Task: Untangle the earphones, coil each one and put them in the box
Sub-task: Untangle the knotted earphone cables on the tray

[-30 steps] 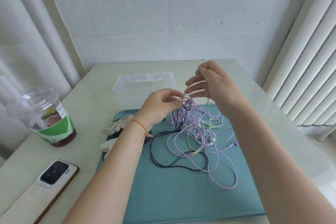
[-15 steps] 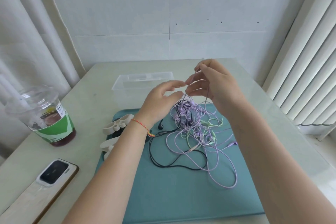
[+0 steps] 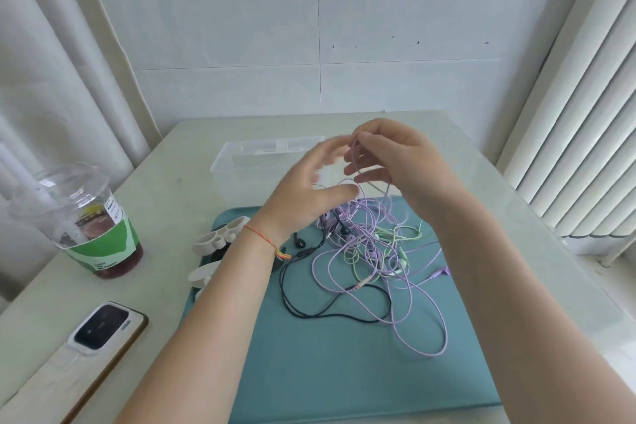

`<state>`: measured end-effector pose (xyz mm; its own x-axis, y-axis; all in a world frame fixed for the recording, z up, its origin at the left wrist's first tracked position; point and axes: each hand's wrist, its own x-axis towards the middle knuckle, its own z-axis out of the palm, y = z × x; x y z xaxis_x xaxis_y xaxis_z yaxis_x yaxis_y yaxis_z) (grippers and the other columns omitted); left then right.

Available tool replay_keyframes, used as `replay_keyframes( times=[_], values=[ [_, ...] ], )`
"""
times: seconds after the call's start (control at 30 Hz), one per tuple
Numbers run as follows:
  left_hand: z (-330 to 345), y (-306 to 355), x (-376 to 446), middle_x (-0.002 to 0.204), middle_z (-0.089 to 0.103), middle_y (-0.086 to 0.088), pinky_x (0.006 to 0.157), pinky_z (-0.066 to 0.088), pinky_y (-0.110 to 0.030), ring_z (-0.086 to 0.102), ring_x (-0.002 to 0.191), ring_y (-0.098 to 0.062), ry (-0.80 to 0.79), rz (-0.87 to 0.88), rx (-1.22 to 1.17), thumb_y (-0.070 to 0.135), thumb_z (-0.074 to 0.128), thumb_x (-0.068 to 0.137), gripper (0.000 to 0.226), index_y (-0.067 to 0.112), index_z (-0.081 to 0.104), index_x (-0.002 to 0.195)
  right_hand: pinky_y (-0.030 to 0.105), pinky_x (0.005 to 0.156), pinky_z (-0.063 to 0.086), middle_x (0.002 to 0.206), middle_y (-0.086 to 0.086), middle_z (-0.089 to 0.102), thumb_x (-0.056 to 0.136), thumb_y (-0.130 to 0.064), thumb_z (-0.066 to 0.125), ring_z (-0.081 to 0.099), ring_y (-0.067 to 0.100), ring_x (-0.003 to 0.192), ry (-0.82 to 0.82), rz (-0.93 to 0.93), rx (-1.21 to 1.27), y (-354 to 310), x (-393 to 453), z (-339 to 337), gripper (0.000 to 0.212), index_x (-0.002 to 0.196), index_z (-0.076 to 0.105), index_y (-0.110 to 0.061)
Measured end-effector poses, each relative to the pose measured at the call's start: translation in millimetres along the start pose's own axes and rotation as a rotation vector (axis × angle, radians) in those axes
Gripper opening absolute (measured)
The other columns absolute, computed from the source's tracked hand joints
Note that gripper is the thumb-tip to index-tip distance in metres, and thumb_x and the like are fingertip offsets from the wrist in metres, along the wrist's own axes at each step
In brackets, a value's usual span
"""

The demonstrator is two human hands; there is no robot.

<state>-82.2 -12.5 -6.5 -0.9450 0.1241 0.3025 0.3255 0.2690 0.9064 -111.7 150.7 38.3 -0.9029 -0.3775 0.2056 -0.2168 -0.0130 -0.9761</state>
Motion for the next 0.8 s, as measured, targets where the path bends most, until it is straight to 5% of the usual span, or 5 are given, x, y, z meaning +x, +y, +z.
replay_keyframes(
  times=[0.1,0.23,0.5,0.63,0.8],
  values=[
    [7,8,0,0.107,0.066,-0.009,0.092,0.052,-0.037,0.065,0.101,-0.023,-0.157,-0.040,-0.244,0.005,0.064,0.089,0.052,0.012,0.046,0.137,0.030,0.061,0.046,0.062,0.004,0.057,0.094,-0.012,0.057,0.052,0.018,0.060,-0.007,-0.051,-0.211,1,-2,3,0.016,0.088,0.072,-0.013],
    [3,3,2,0.049,0.040,0.002,0.047,0.040,-0.026,0.035,0.041,-0.014,0.142,-0.237,-0.236,0.023,0.043,0.103,0.027,0.009,0.065,0.094,0.025,0.050,0.033,0.050,-0.003,0.045,0.091,-0.017,0.064,0.038,0.014,0.043,0.023,0.011,-0.346,5,0,-3,0.006,0.091,0.070,-0.016],
    [-46,-17,1,0.039,0.026,0.005,0.037,0.015,-0.014,0.018,0.028,-0.009,0.664,-0.363,-0.948,0.046,0.021,0.099,0.053,0.014,0.048,0.067,0.020,0.050,0.040,0.064,0.001,0.064,0.090,-0.019,0.056,0.058,0.016,0.057,0.151,0.147,-0.702,15,7,-16,0.019,0.080,0.072,-0.022],
    [-41,-8,2,0.043,0.031,0.005,0.037,0.013,-0.017,0.018,0.030,-0.008,0.415,-0.416,-0.703,0.033,0.032,0.097,0.043,0.009,0.061,0.077,0.024,0.050,0.038,0.065,0.001,0.059,0.096,-0.034,0.050,0.048,0.015,0.051,0.167,0.165,-0.737,12,6,-16,0.034,0.077,0.075,-0.020],
    [-10,10,-1,0.057,0.041,0.003,0.041,0.011,-0.022,0.023,0.038,-0.006,-0.007,-0.331,-0.293,0.016,0.049,0.094,0.023,0.008,0.067,0.106,0.022,0.037,0.032,0.062,0.007,0.052,0.101,-0.035,0.047,0.046,0.019,0.039,-0.032,0.230,-0.119,7,0,-7,0.042,0.087,0.068,-0.002]
  ],
)
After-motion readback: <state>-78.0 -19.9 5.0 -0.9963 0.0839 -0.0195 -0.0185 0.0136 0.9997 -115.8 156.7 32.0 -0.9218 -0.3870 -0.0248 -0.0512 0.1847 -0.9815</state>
